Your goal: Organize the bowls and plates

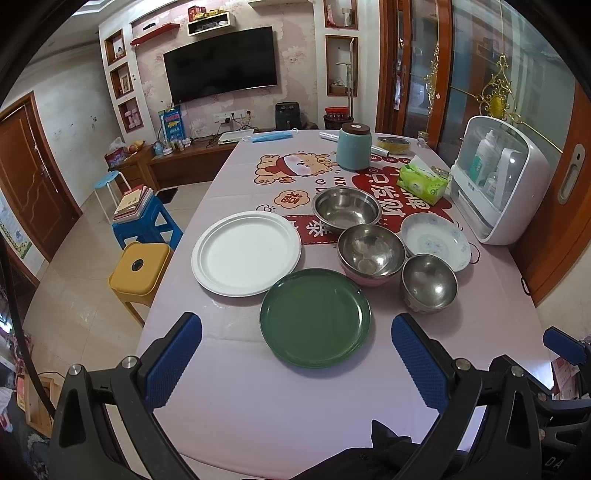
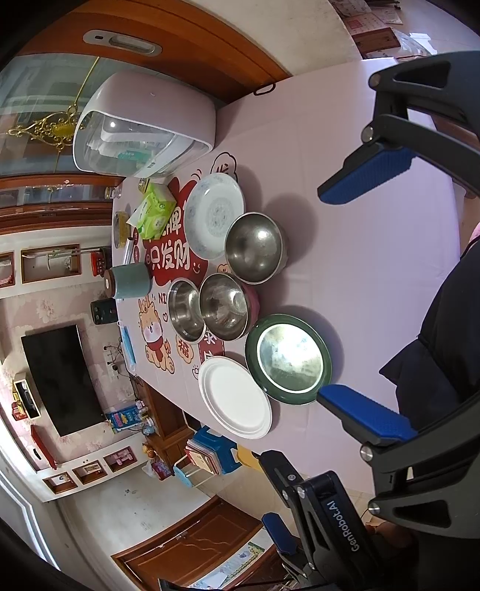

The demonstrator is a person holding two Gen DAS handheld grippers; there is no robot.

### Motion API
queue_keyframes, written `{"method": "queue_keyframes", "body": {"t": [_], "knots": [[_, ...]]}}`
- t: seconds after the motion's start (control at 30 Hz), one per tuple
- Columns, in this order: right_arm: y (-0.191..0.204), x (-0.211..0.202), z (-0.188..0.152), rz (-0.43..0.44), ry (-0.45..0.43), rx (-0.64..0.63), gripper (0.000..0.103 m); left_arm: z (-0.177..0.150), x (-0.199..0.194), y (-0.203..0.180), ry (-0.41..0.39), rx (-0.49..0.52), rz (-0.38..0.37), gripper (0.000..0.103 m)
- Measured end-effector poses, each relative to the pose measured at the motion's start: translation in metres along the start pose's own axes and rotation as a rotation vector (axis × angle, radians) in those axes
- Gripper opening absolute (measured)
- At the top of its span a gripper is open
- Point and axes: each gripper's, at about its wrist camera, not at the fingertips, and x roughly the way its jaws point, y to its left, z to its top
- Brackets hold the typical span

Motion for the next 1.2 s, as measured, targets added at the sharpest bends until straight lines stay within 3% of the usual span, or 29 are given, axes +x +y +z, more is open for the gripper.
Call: {"method": "queue_keyframes", "body": {"t": [0.77, 1.2], "knots": [[0.000, 0.002, 0.002, 0.005, 0.004, -0.004, 0.099, -0.005, -0.002, -0.003, 0.012, -0.024, 0.011, 0.102], [-0.015, 0.007, 0.009, 0.044, 0.020, -0.046, 0.099, -0.005, -0.002, -0.027, 0.035, -0.074, 0.017, 0.102]]}}
